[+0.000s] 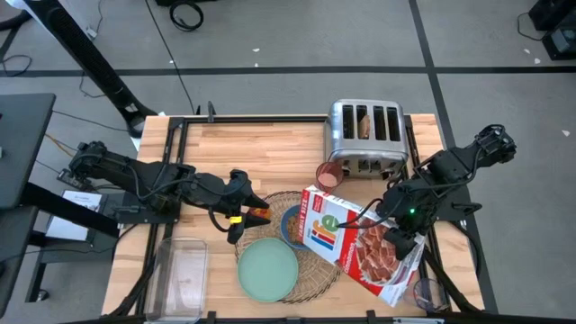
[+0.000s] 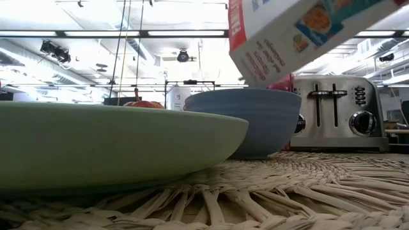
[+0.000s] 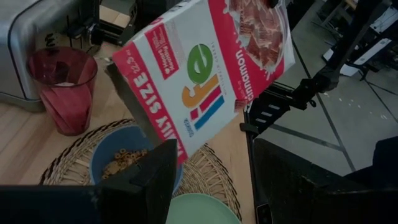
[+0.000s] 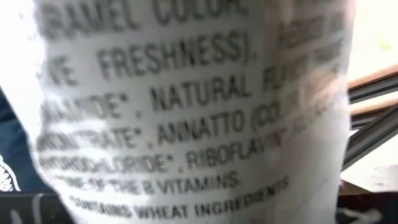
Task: Arrange a breakfast setting
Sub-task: Pour the cereal from the cereal box into the blue bowl
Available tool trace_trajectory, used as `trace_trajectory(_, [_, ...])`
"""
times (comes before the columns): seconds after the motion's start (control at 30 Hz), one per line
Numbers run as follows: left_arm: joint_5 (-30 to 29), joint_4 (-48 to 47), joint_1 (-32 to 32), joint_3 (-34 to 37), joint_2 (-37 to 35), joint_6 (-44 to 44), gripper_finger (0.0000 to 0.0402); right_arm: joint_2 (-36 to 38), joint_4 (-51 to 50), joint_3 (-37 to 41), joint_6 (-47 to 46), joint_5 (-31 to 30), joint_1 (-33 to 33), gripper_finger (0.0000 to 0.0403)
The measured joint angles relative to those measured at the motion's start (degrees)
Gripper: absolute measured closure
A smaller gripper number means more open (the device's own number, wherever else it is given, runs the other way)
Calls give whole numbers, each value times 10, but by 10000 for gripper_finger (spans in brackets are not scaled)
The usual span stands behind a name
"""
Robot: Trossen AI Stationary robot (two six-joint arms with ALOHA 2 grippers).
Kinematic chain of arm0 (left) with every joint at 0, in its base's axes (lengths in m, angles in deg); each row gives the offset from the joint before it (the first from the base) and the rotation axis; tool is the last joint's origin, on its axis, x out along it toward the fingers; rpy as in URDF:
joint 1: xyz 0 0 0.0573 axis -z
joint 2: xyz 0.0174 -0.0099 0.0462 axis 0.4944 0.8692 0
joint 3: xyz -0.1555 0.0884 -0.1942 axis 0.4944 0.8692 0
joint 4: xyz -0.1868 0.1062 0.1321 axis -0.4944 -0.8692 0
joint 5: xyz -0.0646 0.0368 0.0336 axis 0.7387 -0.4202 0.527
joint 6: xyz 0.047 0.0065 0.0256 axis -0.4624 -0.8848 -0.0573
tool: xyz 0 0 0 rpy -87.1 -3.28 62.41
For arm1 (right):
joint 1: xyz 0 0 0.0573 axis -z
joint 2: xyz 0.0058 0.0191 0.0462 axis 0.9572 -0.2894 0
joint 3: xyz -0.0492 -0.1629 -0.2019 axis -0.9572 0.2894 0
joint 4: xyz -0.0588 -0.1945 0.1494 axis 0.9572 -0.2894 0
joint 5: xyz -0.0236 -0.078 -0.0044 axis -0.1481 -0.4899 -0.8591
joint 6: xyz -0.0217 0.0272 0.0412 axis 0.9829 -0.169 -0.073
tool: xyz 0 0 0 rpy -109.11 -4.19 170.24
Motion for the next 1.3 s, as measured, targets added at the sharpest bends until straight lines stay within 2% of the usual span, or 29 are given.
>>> trace_trajectory(0.93, [0, 0, 0, 0, 0, 4, 185, 0, -29, 0, 15, -6, 0, 186])
trace_trajectory(1.3, [1, 17, 16, -2, -1, 15, 185, 0, -58, 0, 29, -78, -54, 187])
